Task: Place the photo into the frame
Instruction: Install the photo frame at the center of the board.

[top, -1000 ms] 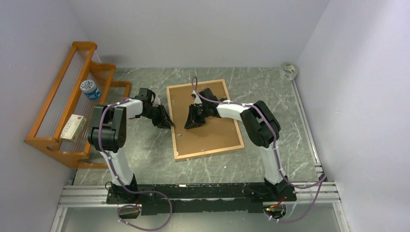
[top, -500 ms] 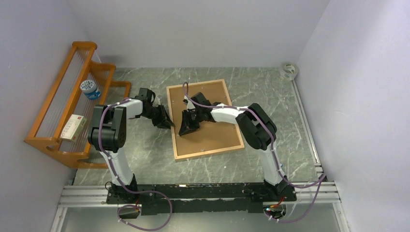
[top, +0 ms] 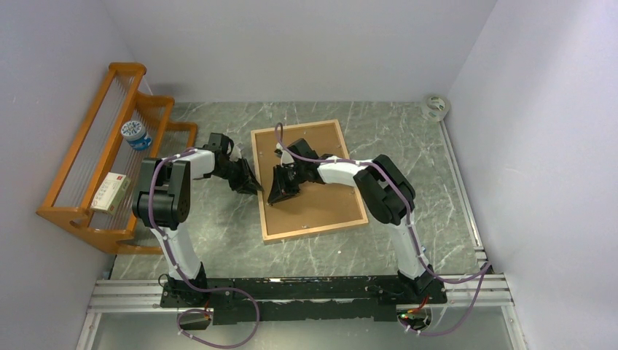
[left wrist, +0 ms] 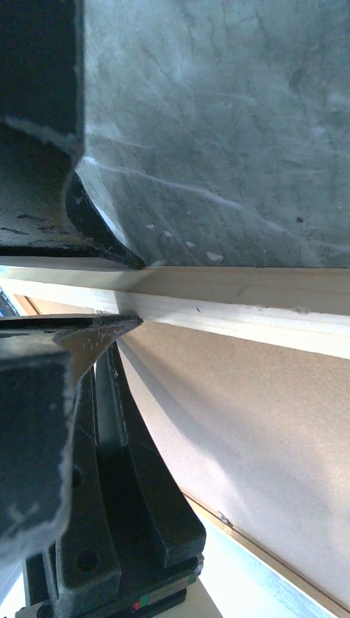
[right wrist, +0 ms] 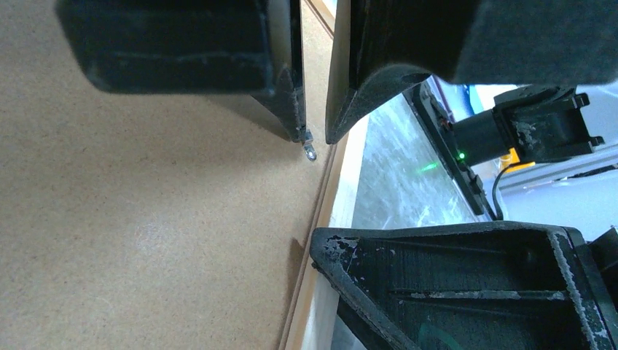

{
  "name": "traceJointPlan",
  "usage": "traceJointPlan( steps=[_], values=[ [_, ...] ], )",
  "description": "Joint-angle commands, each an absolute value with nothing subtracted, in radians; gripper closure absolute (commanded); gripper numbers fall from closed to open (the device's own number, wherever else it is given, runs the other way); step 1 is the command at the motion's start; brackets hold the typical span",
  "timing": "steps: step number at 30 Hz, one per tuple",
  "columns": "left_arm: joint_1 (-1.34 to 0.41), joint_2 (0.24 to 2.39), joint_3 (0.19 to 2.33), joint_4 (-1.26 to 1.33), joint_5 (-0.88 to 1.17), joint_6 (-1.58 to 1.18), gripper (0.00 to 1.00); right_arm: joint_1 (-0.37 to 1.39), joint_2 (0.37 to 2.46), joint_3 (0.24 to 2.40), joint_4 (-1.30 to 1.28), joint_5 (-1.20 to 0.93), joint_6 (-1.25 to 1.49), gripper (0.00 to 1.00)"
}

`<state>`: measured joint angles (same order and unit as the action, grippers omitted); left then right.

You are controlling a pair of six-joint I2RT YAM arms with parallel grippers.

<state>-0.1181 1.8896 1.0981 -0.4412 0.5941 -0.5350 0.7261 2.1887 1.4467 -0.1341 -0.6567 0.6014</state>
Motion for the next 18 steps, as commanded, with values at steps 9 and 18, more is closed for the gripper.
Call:
traceJointPlan(
  steps=[9,18],
  values=[
    [-0.131,1.94,1.085,-0.475,0.645,-0.551,0.97,0.778,2.258,1.42,-0.076,-0.716,0.589,0.81],
    [-0.131,1.942,1.068,-0.449,0.66,-0.587,0.98,0.806,2.262,1.415,-0.053,-0.746,0.608,0.84]
  ],
)
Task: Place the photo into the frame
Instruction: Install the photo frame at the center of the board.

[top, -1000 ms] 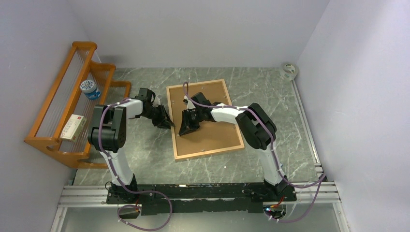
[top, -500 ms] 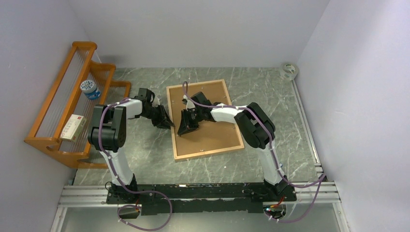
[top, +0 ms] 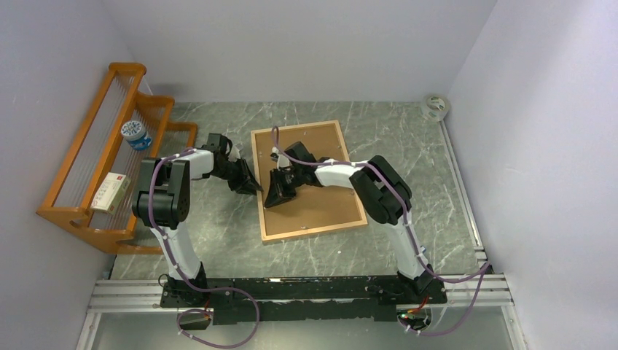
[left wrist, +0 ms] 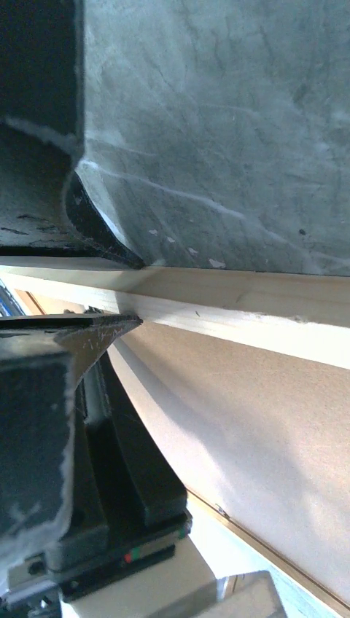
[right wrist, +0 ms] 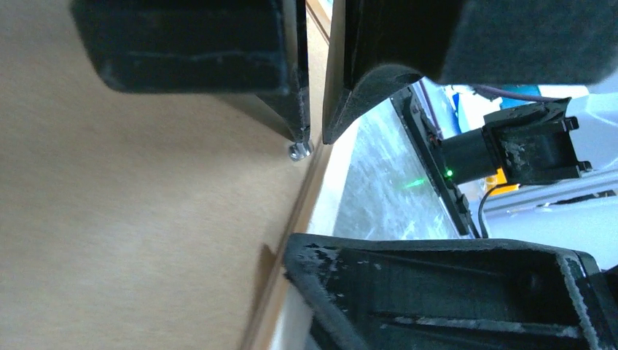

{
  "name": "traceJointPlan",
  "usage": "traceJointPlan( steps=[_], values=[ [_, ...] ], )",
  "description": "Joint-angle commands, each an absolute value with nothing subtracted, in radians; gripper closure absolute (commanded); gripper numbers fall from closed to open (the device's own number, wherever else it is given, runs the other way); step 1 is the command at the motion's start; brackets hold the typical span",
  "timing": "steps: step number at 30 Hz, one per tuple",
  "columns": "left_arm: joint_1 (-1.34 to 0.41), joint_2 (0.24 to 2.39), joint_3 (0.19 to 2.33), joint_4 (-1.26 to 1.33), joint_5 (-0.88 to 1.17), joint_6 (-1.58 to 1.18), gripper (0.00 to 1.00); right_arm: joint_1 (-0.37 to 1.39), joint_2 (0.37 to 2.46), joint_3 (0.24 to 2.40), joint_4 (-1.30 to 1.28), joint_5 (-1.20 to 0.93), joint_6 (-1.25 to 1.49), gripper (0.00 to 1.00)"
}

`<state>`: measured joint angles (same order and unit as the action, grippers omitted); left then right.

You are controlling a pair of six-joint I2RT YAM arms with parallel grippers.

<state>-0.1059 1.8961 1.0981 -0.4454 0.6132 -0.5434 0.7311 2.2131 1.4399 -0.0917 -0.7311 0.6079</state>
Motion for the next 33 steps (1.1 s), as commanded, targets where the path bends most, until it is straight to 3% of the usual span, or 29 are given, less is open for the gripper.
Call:
traceJointPlan(
  steps=[1,7,18,33],
  values=[
    [-0.132,1.941,1.068,-0.451,0.658,-0.588,0.98,0.809,2.264,1.418,-0.057,-0.746,0.609,0.84],
    [-0.132,1.936,1.062,-0.455,0.655,-0.588,0.98,0.818,2.246,1.387,-0.01,-0.632,0.645,0.82],
    [-0.131,1.915,1.074,-0.486,0.63,-0.565,0.98,0.82,2.04,1.208,0.107,-0.405,0.67,0.64],
    [-0.13,1.904,1.069,-0.488,0.632,-0.568,0.93,0.829,2.033,1.173,0.128,-0.336,0.713,0.65]
  ],
)
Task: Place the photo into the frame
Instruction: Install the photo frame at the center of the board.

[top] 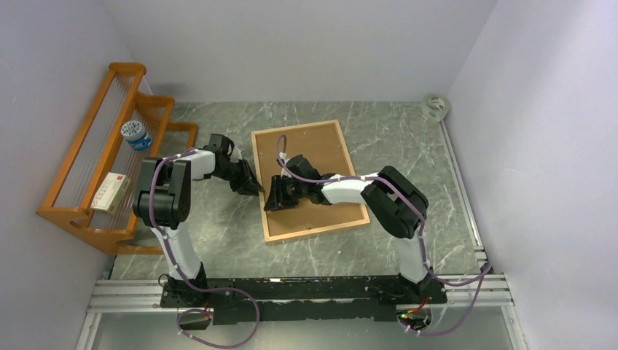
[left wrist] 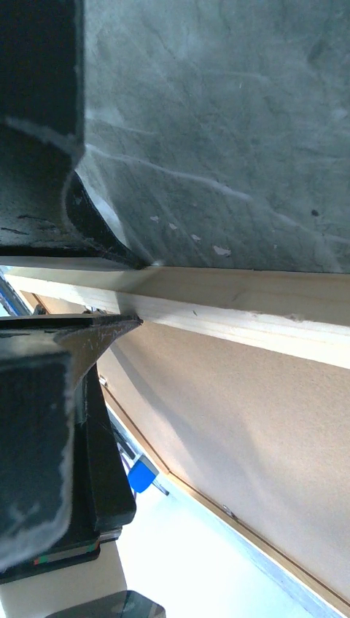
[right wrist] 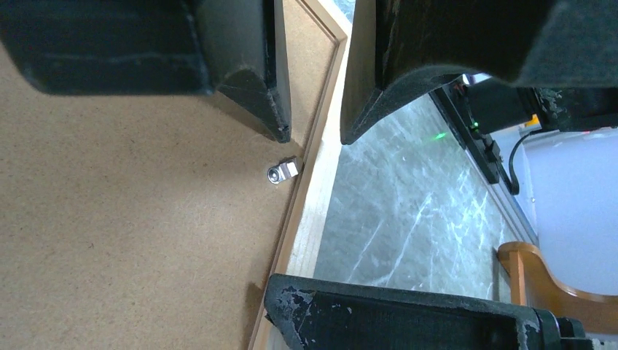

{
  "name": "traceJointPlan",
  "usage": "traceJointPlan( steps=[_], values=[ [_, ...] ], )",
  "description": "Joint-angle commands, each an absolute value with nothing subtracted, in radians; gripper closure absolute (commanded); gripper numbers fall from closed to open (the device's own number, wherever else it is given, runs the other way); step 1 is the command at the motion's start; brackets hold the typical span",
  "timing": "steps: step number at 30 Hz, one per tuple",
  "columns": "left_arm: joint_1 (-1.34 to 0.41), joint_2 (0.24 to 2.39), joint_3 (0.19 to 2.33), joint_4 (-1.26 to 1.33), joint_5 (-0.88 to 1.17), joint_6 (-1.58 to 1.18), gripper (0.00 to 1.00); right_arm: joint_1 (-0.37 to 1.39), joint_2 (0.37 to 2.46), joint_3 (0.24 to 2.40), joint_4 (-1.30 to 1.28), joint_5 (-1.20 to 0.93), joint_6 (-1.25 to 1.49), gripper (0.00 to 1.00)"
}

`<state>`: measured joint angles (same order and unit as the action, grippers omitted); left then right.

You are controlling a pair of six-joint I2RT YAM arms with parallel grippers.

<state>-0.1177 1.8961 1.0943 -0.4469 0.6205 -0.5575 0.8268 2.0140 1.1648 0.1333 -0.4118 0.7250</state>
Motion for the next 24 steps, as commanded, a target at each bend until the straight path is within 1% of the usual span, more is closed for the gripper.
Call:
traceJointPlan(
  steps=[1,9,17,20,24],
  values=[
    [-0.13,1.904,1.069,-0.486,0.632,-0.57,0.93,0.83,2.041,1.179,0.13,-0.339,0.715,0.65],
    [-0.13,1.907,1.058,-0.48,0.644,-0.578,0.95,0.845,2.082,1.202,0.146,-0.351,0.719,0.64],
    [-0.131,1.911,1.042,-0.467,0.661,-0.593,0.95,0.854,2.113,1.223,0.163,-0.278,0.714,0.64],
    [-0.13,1.911,1.045,-0.472,0.656,-0.589,0.95,0.856,2.123,1.235,0.176,-0.285,0.705,0.65],
    [-0.13,1.904,1.066,-0.493,0.635,-0.582,0.94,0.856,2.058,1.199,0.201,-0.294,0.687,0.64]
  ],
)
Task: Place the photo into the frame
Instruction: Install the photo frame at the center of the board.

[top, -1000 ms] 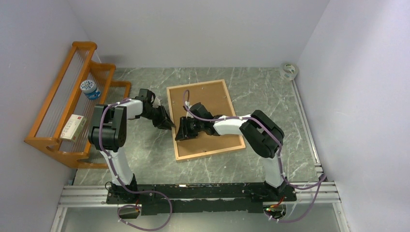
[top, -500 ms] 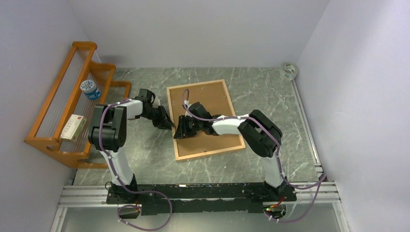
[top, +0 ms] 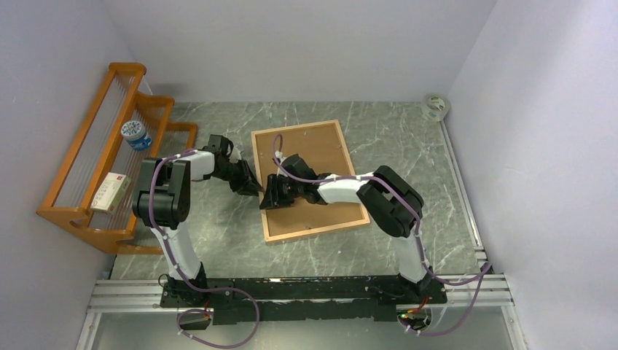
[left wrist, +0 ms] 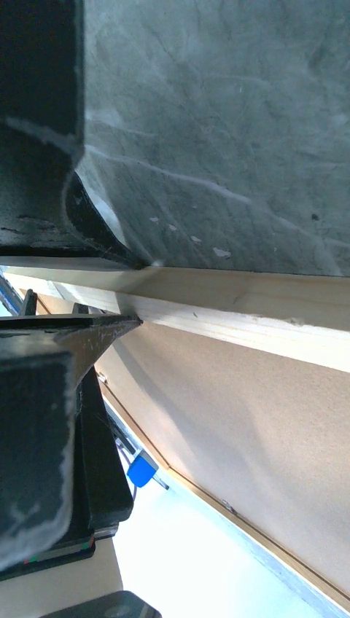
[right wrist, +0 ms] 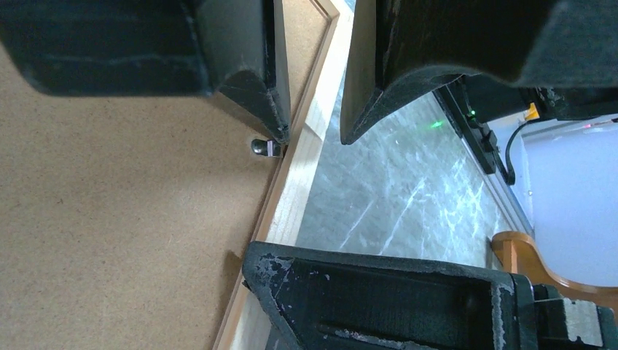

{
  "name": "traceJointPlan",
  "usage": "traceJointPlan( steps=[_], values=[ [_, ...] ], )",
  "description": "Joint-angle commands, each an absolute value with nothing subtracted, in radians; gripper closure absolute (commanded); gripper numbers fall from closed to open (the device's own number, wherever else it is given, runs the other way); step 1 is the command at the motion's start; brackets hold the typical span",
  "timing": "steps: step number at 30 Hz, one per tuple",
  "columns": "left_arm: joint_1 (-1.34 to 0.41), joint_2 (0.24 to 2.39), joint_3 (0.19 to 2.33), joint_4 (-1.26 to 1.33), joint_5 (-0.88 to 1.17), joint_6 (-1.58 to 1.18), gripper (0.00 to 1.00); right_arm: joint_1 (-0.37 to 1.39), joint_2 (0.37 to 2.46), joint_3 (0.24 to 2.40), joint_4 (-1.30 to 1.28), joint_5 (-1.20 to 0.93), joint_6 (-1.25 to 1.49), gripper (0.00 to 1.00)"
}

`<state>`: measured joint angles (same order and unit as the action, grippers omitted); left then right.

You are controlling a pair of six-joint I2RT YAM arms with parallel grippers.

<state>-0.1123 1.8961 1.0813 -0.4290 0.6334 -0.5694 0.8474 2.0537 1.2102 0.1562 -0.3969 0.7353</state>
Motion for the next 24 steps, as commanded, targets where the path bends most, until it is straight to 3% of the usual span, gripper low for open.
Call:
traceJointPlan(
  steps=[1,5,13,24],
  values=[
    [-0.129,1.901,1.074,-0.498,0.63,-0.58,0.93,0.856,2.03,1.178,0.211,-0.295,0.682,0.64],
    [-0.122,1.894,1.112,-0.516,0.626,-0.576,0.84,0.855,1.91,1.109,0.256,-0.292,0.665,0.6],
    [-0.084,1.876,1.184,-0.522,0.629,-0.574,0.5,0.802,1.836,1.134,0.193,-0.196,0.665,0.59],
    [-0.021,1.974,1.343,-0.5,0.626,-0.568,0.29,0.679,1.943,1.304,0.081,-0.216,0.654,0.59]
  ],
)
